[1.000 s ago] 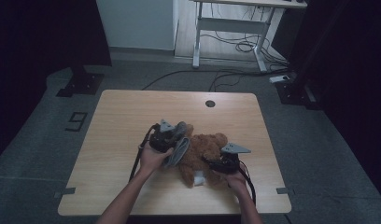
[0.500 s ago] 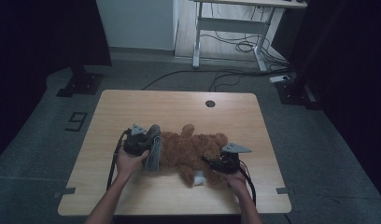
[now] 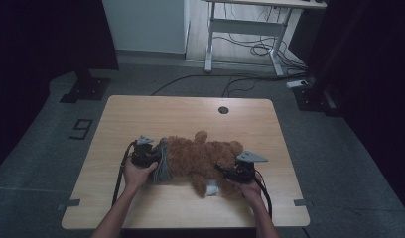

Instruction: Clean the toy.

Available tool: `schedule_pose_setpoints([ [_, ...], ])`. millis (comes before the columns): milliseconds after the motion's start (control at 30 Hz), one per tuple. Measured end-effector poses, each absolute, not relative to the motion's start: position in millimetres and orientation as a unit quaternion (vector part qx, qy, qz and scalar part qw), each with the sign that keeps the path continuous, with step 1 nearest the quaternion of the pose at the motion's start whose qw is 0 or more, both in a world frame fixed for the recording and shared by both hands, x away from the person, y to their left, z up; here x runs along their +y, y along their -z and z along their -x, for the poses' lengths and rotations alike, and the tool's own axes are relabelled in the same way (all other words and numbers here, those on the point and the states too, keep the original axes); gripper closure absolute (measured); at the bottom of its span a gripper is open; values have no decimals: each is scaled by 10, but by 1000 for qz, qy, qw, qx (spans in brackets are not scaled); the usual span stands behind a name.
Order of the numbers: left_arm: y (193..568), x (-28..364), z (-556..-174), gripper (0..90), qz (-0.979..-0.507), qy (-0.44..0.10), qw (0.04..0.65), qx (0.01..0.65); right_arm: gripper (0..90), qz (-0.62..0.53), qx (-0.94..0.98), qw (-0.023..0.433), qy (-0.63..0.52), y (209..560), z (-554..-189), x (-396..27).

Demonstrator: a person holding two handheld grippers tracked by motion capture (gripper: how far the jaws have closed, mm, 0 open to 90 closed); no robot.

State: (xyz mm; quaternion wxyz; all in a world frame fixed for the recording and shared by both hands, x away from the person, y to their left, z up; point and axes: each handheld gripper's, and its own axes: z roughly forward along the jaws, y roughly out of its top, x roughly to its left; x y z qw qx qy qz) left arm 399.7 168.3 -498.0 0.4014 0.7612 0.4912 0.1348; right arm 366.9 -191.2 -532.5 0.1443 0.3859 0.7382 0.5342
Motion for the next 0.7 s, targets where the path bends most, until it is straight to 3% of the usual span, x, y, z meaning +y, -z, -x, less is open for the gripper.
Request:
schedule_pose_setpoints([
  [300, 4320, 1415, -3976, 802, -758, -155, 457, 438, 492, -394, 728, 159, -537, 5335, -3765, -2009],
  [467, 4071, 836, -3906, 799, -784, -154, 466, 380, 492, -388, 730, 164, -538, 5332, -3728, -1990],
  [700, 4223, -27, -4028, 798, -819, -105, 442, 349, 493, -373, 739, 183, -530, 5312, -3634, -1945],
])
